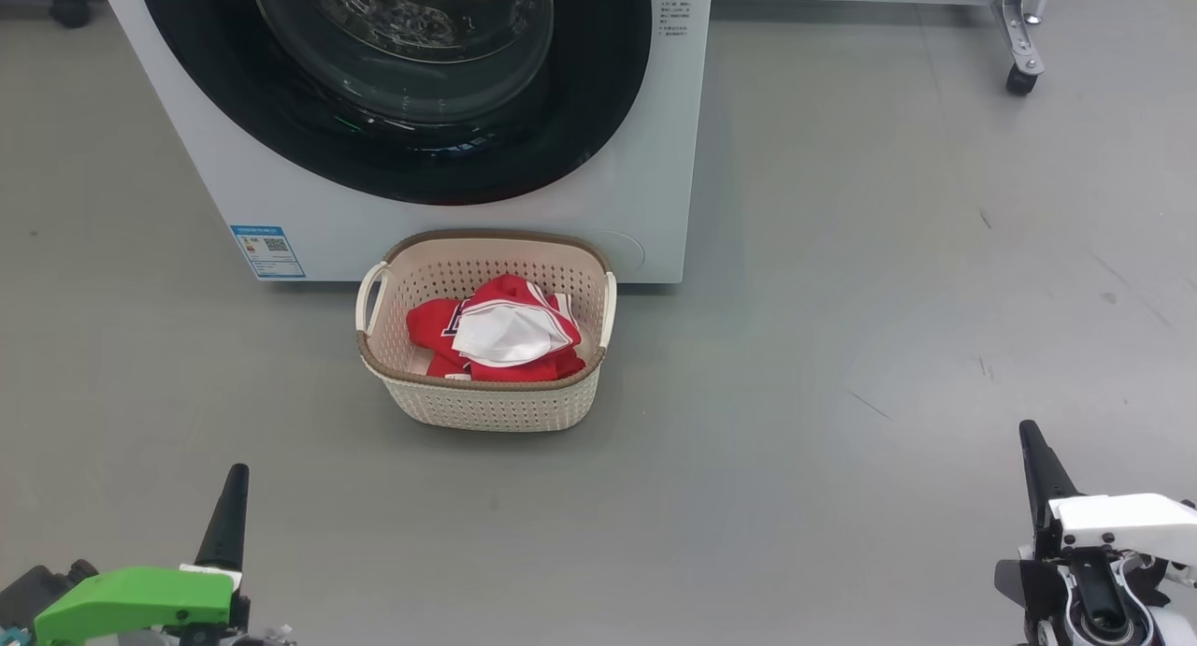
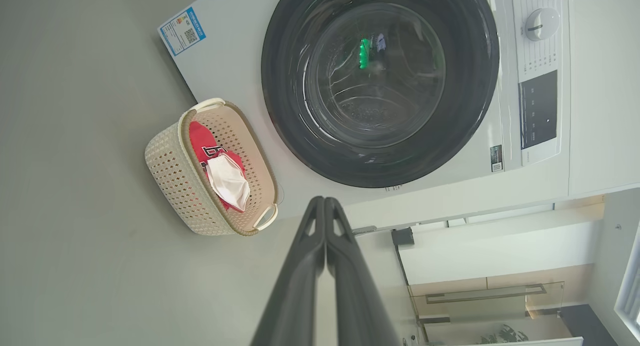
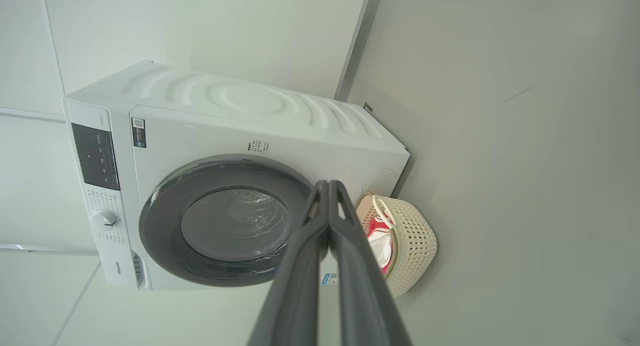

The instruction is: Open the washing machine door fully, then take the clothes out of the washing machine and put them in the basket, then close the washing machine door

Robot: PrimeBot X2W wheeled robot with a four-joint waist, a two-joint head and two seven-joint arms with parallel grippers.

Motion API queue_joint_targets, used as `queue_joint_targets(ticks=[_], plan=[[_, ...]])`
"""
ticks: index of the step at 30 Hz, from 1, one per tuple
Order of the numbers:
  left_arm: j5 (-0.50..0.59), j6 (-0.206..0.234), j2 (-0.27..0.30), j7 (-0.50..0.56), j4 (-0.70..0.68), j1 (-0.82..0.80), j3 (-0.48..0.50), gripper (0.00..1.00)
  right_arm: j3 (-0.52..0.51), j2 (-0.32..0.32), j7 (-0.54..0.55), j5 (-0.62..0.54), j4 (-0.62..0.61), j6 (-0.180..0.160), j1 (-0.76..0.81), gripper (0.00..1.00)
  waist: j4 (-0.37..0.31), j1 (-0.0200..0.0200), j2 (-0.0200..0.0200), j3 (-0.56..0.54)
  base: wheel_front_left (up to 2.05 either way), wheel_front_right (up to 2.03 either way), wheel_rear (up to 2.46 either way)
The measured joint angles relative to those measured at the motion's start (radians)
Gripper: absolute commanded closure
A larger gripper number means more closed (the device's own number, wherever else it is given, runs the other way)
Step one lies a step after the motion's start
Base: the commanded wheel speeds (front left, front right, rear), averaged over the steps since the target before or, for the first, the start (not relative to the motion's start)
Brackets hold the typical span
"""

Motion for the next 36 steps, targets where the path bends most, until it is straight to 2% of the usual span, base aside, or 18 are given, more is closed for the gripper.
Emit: queue_joint_targets(ticks=[13,36], plan=[[-0.132,0.0,-0.008,0.04,0.015,-0.02,0.041,1.0,-0.019,0.0,0.04,0.17,0.012,0.021,-0.025,1.0,-0.022,0.0,0.0,-0.007,0.0,0.0,0.0],[-0.132,0.0,-0.012,0.04,0.026,-0.022,0.043,1.0,-0.021,0.0,0.041,0.172,0.013,0.026,-0.026,1.0,-0.022,0.0,0.0,-0.007,0.0,0.0,0.0]])
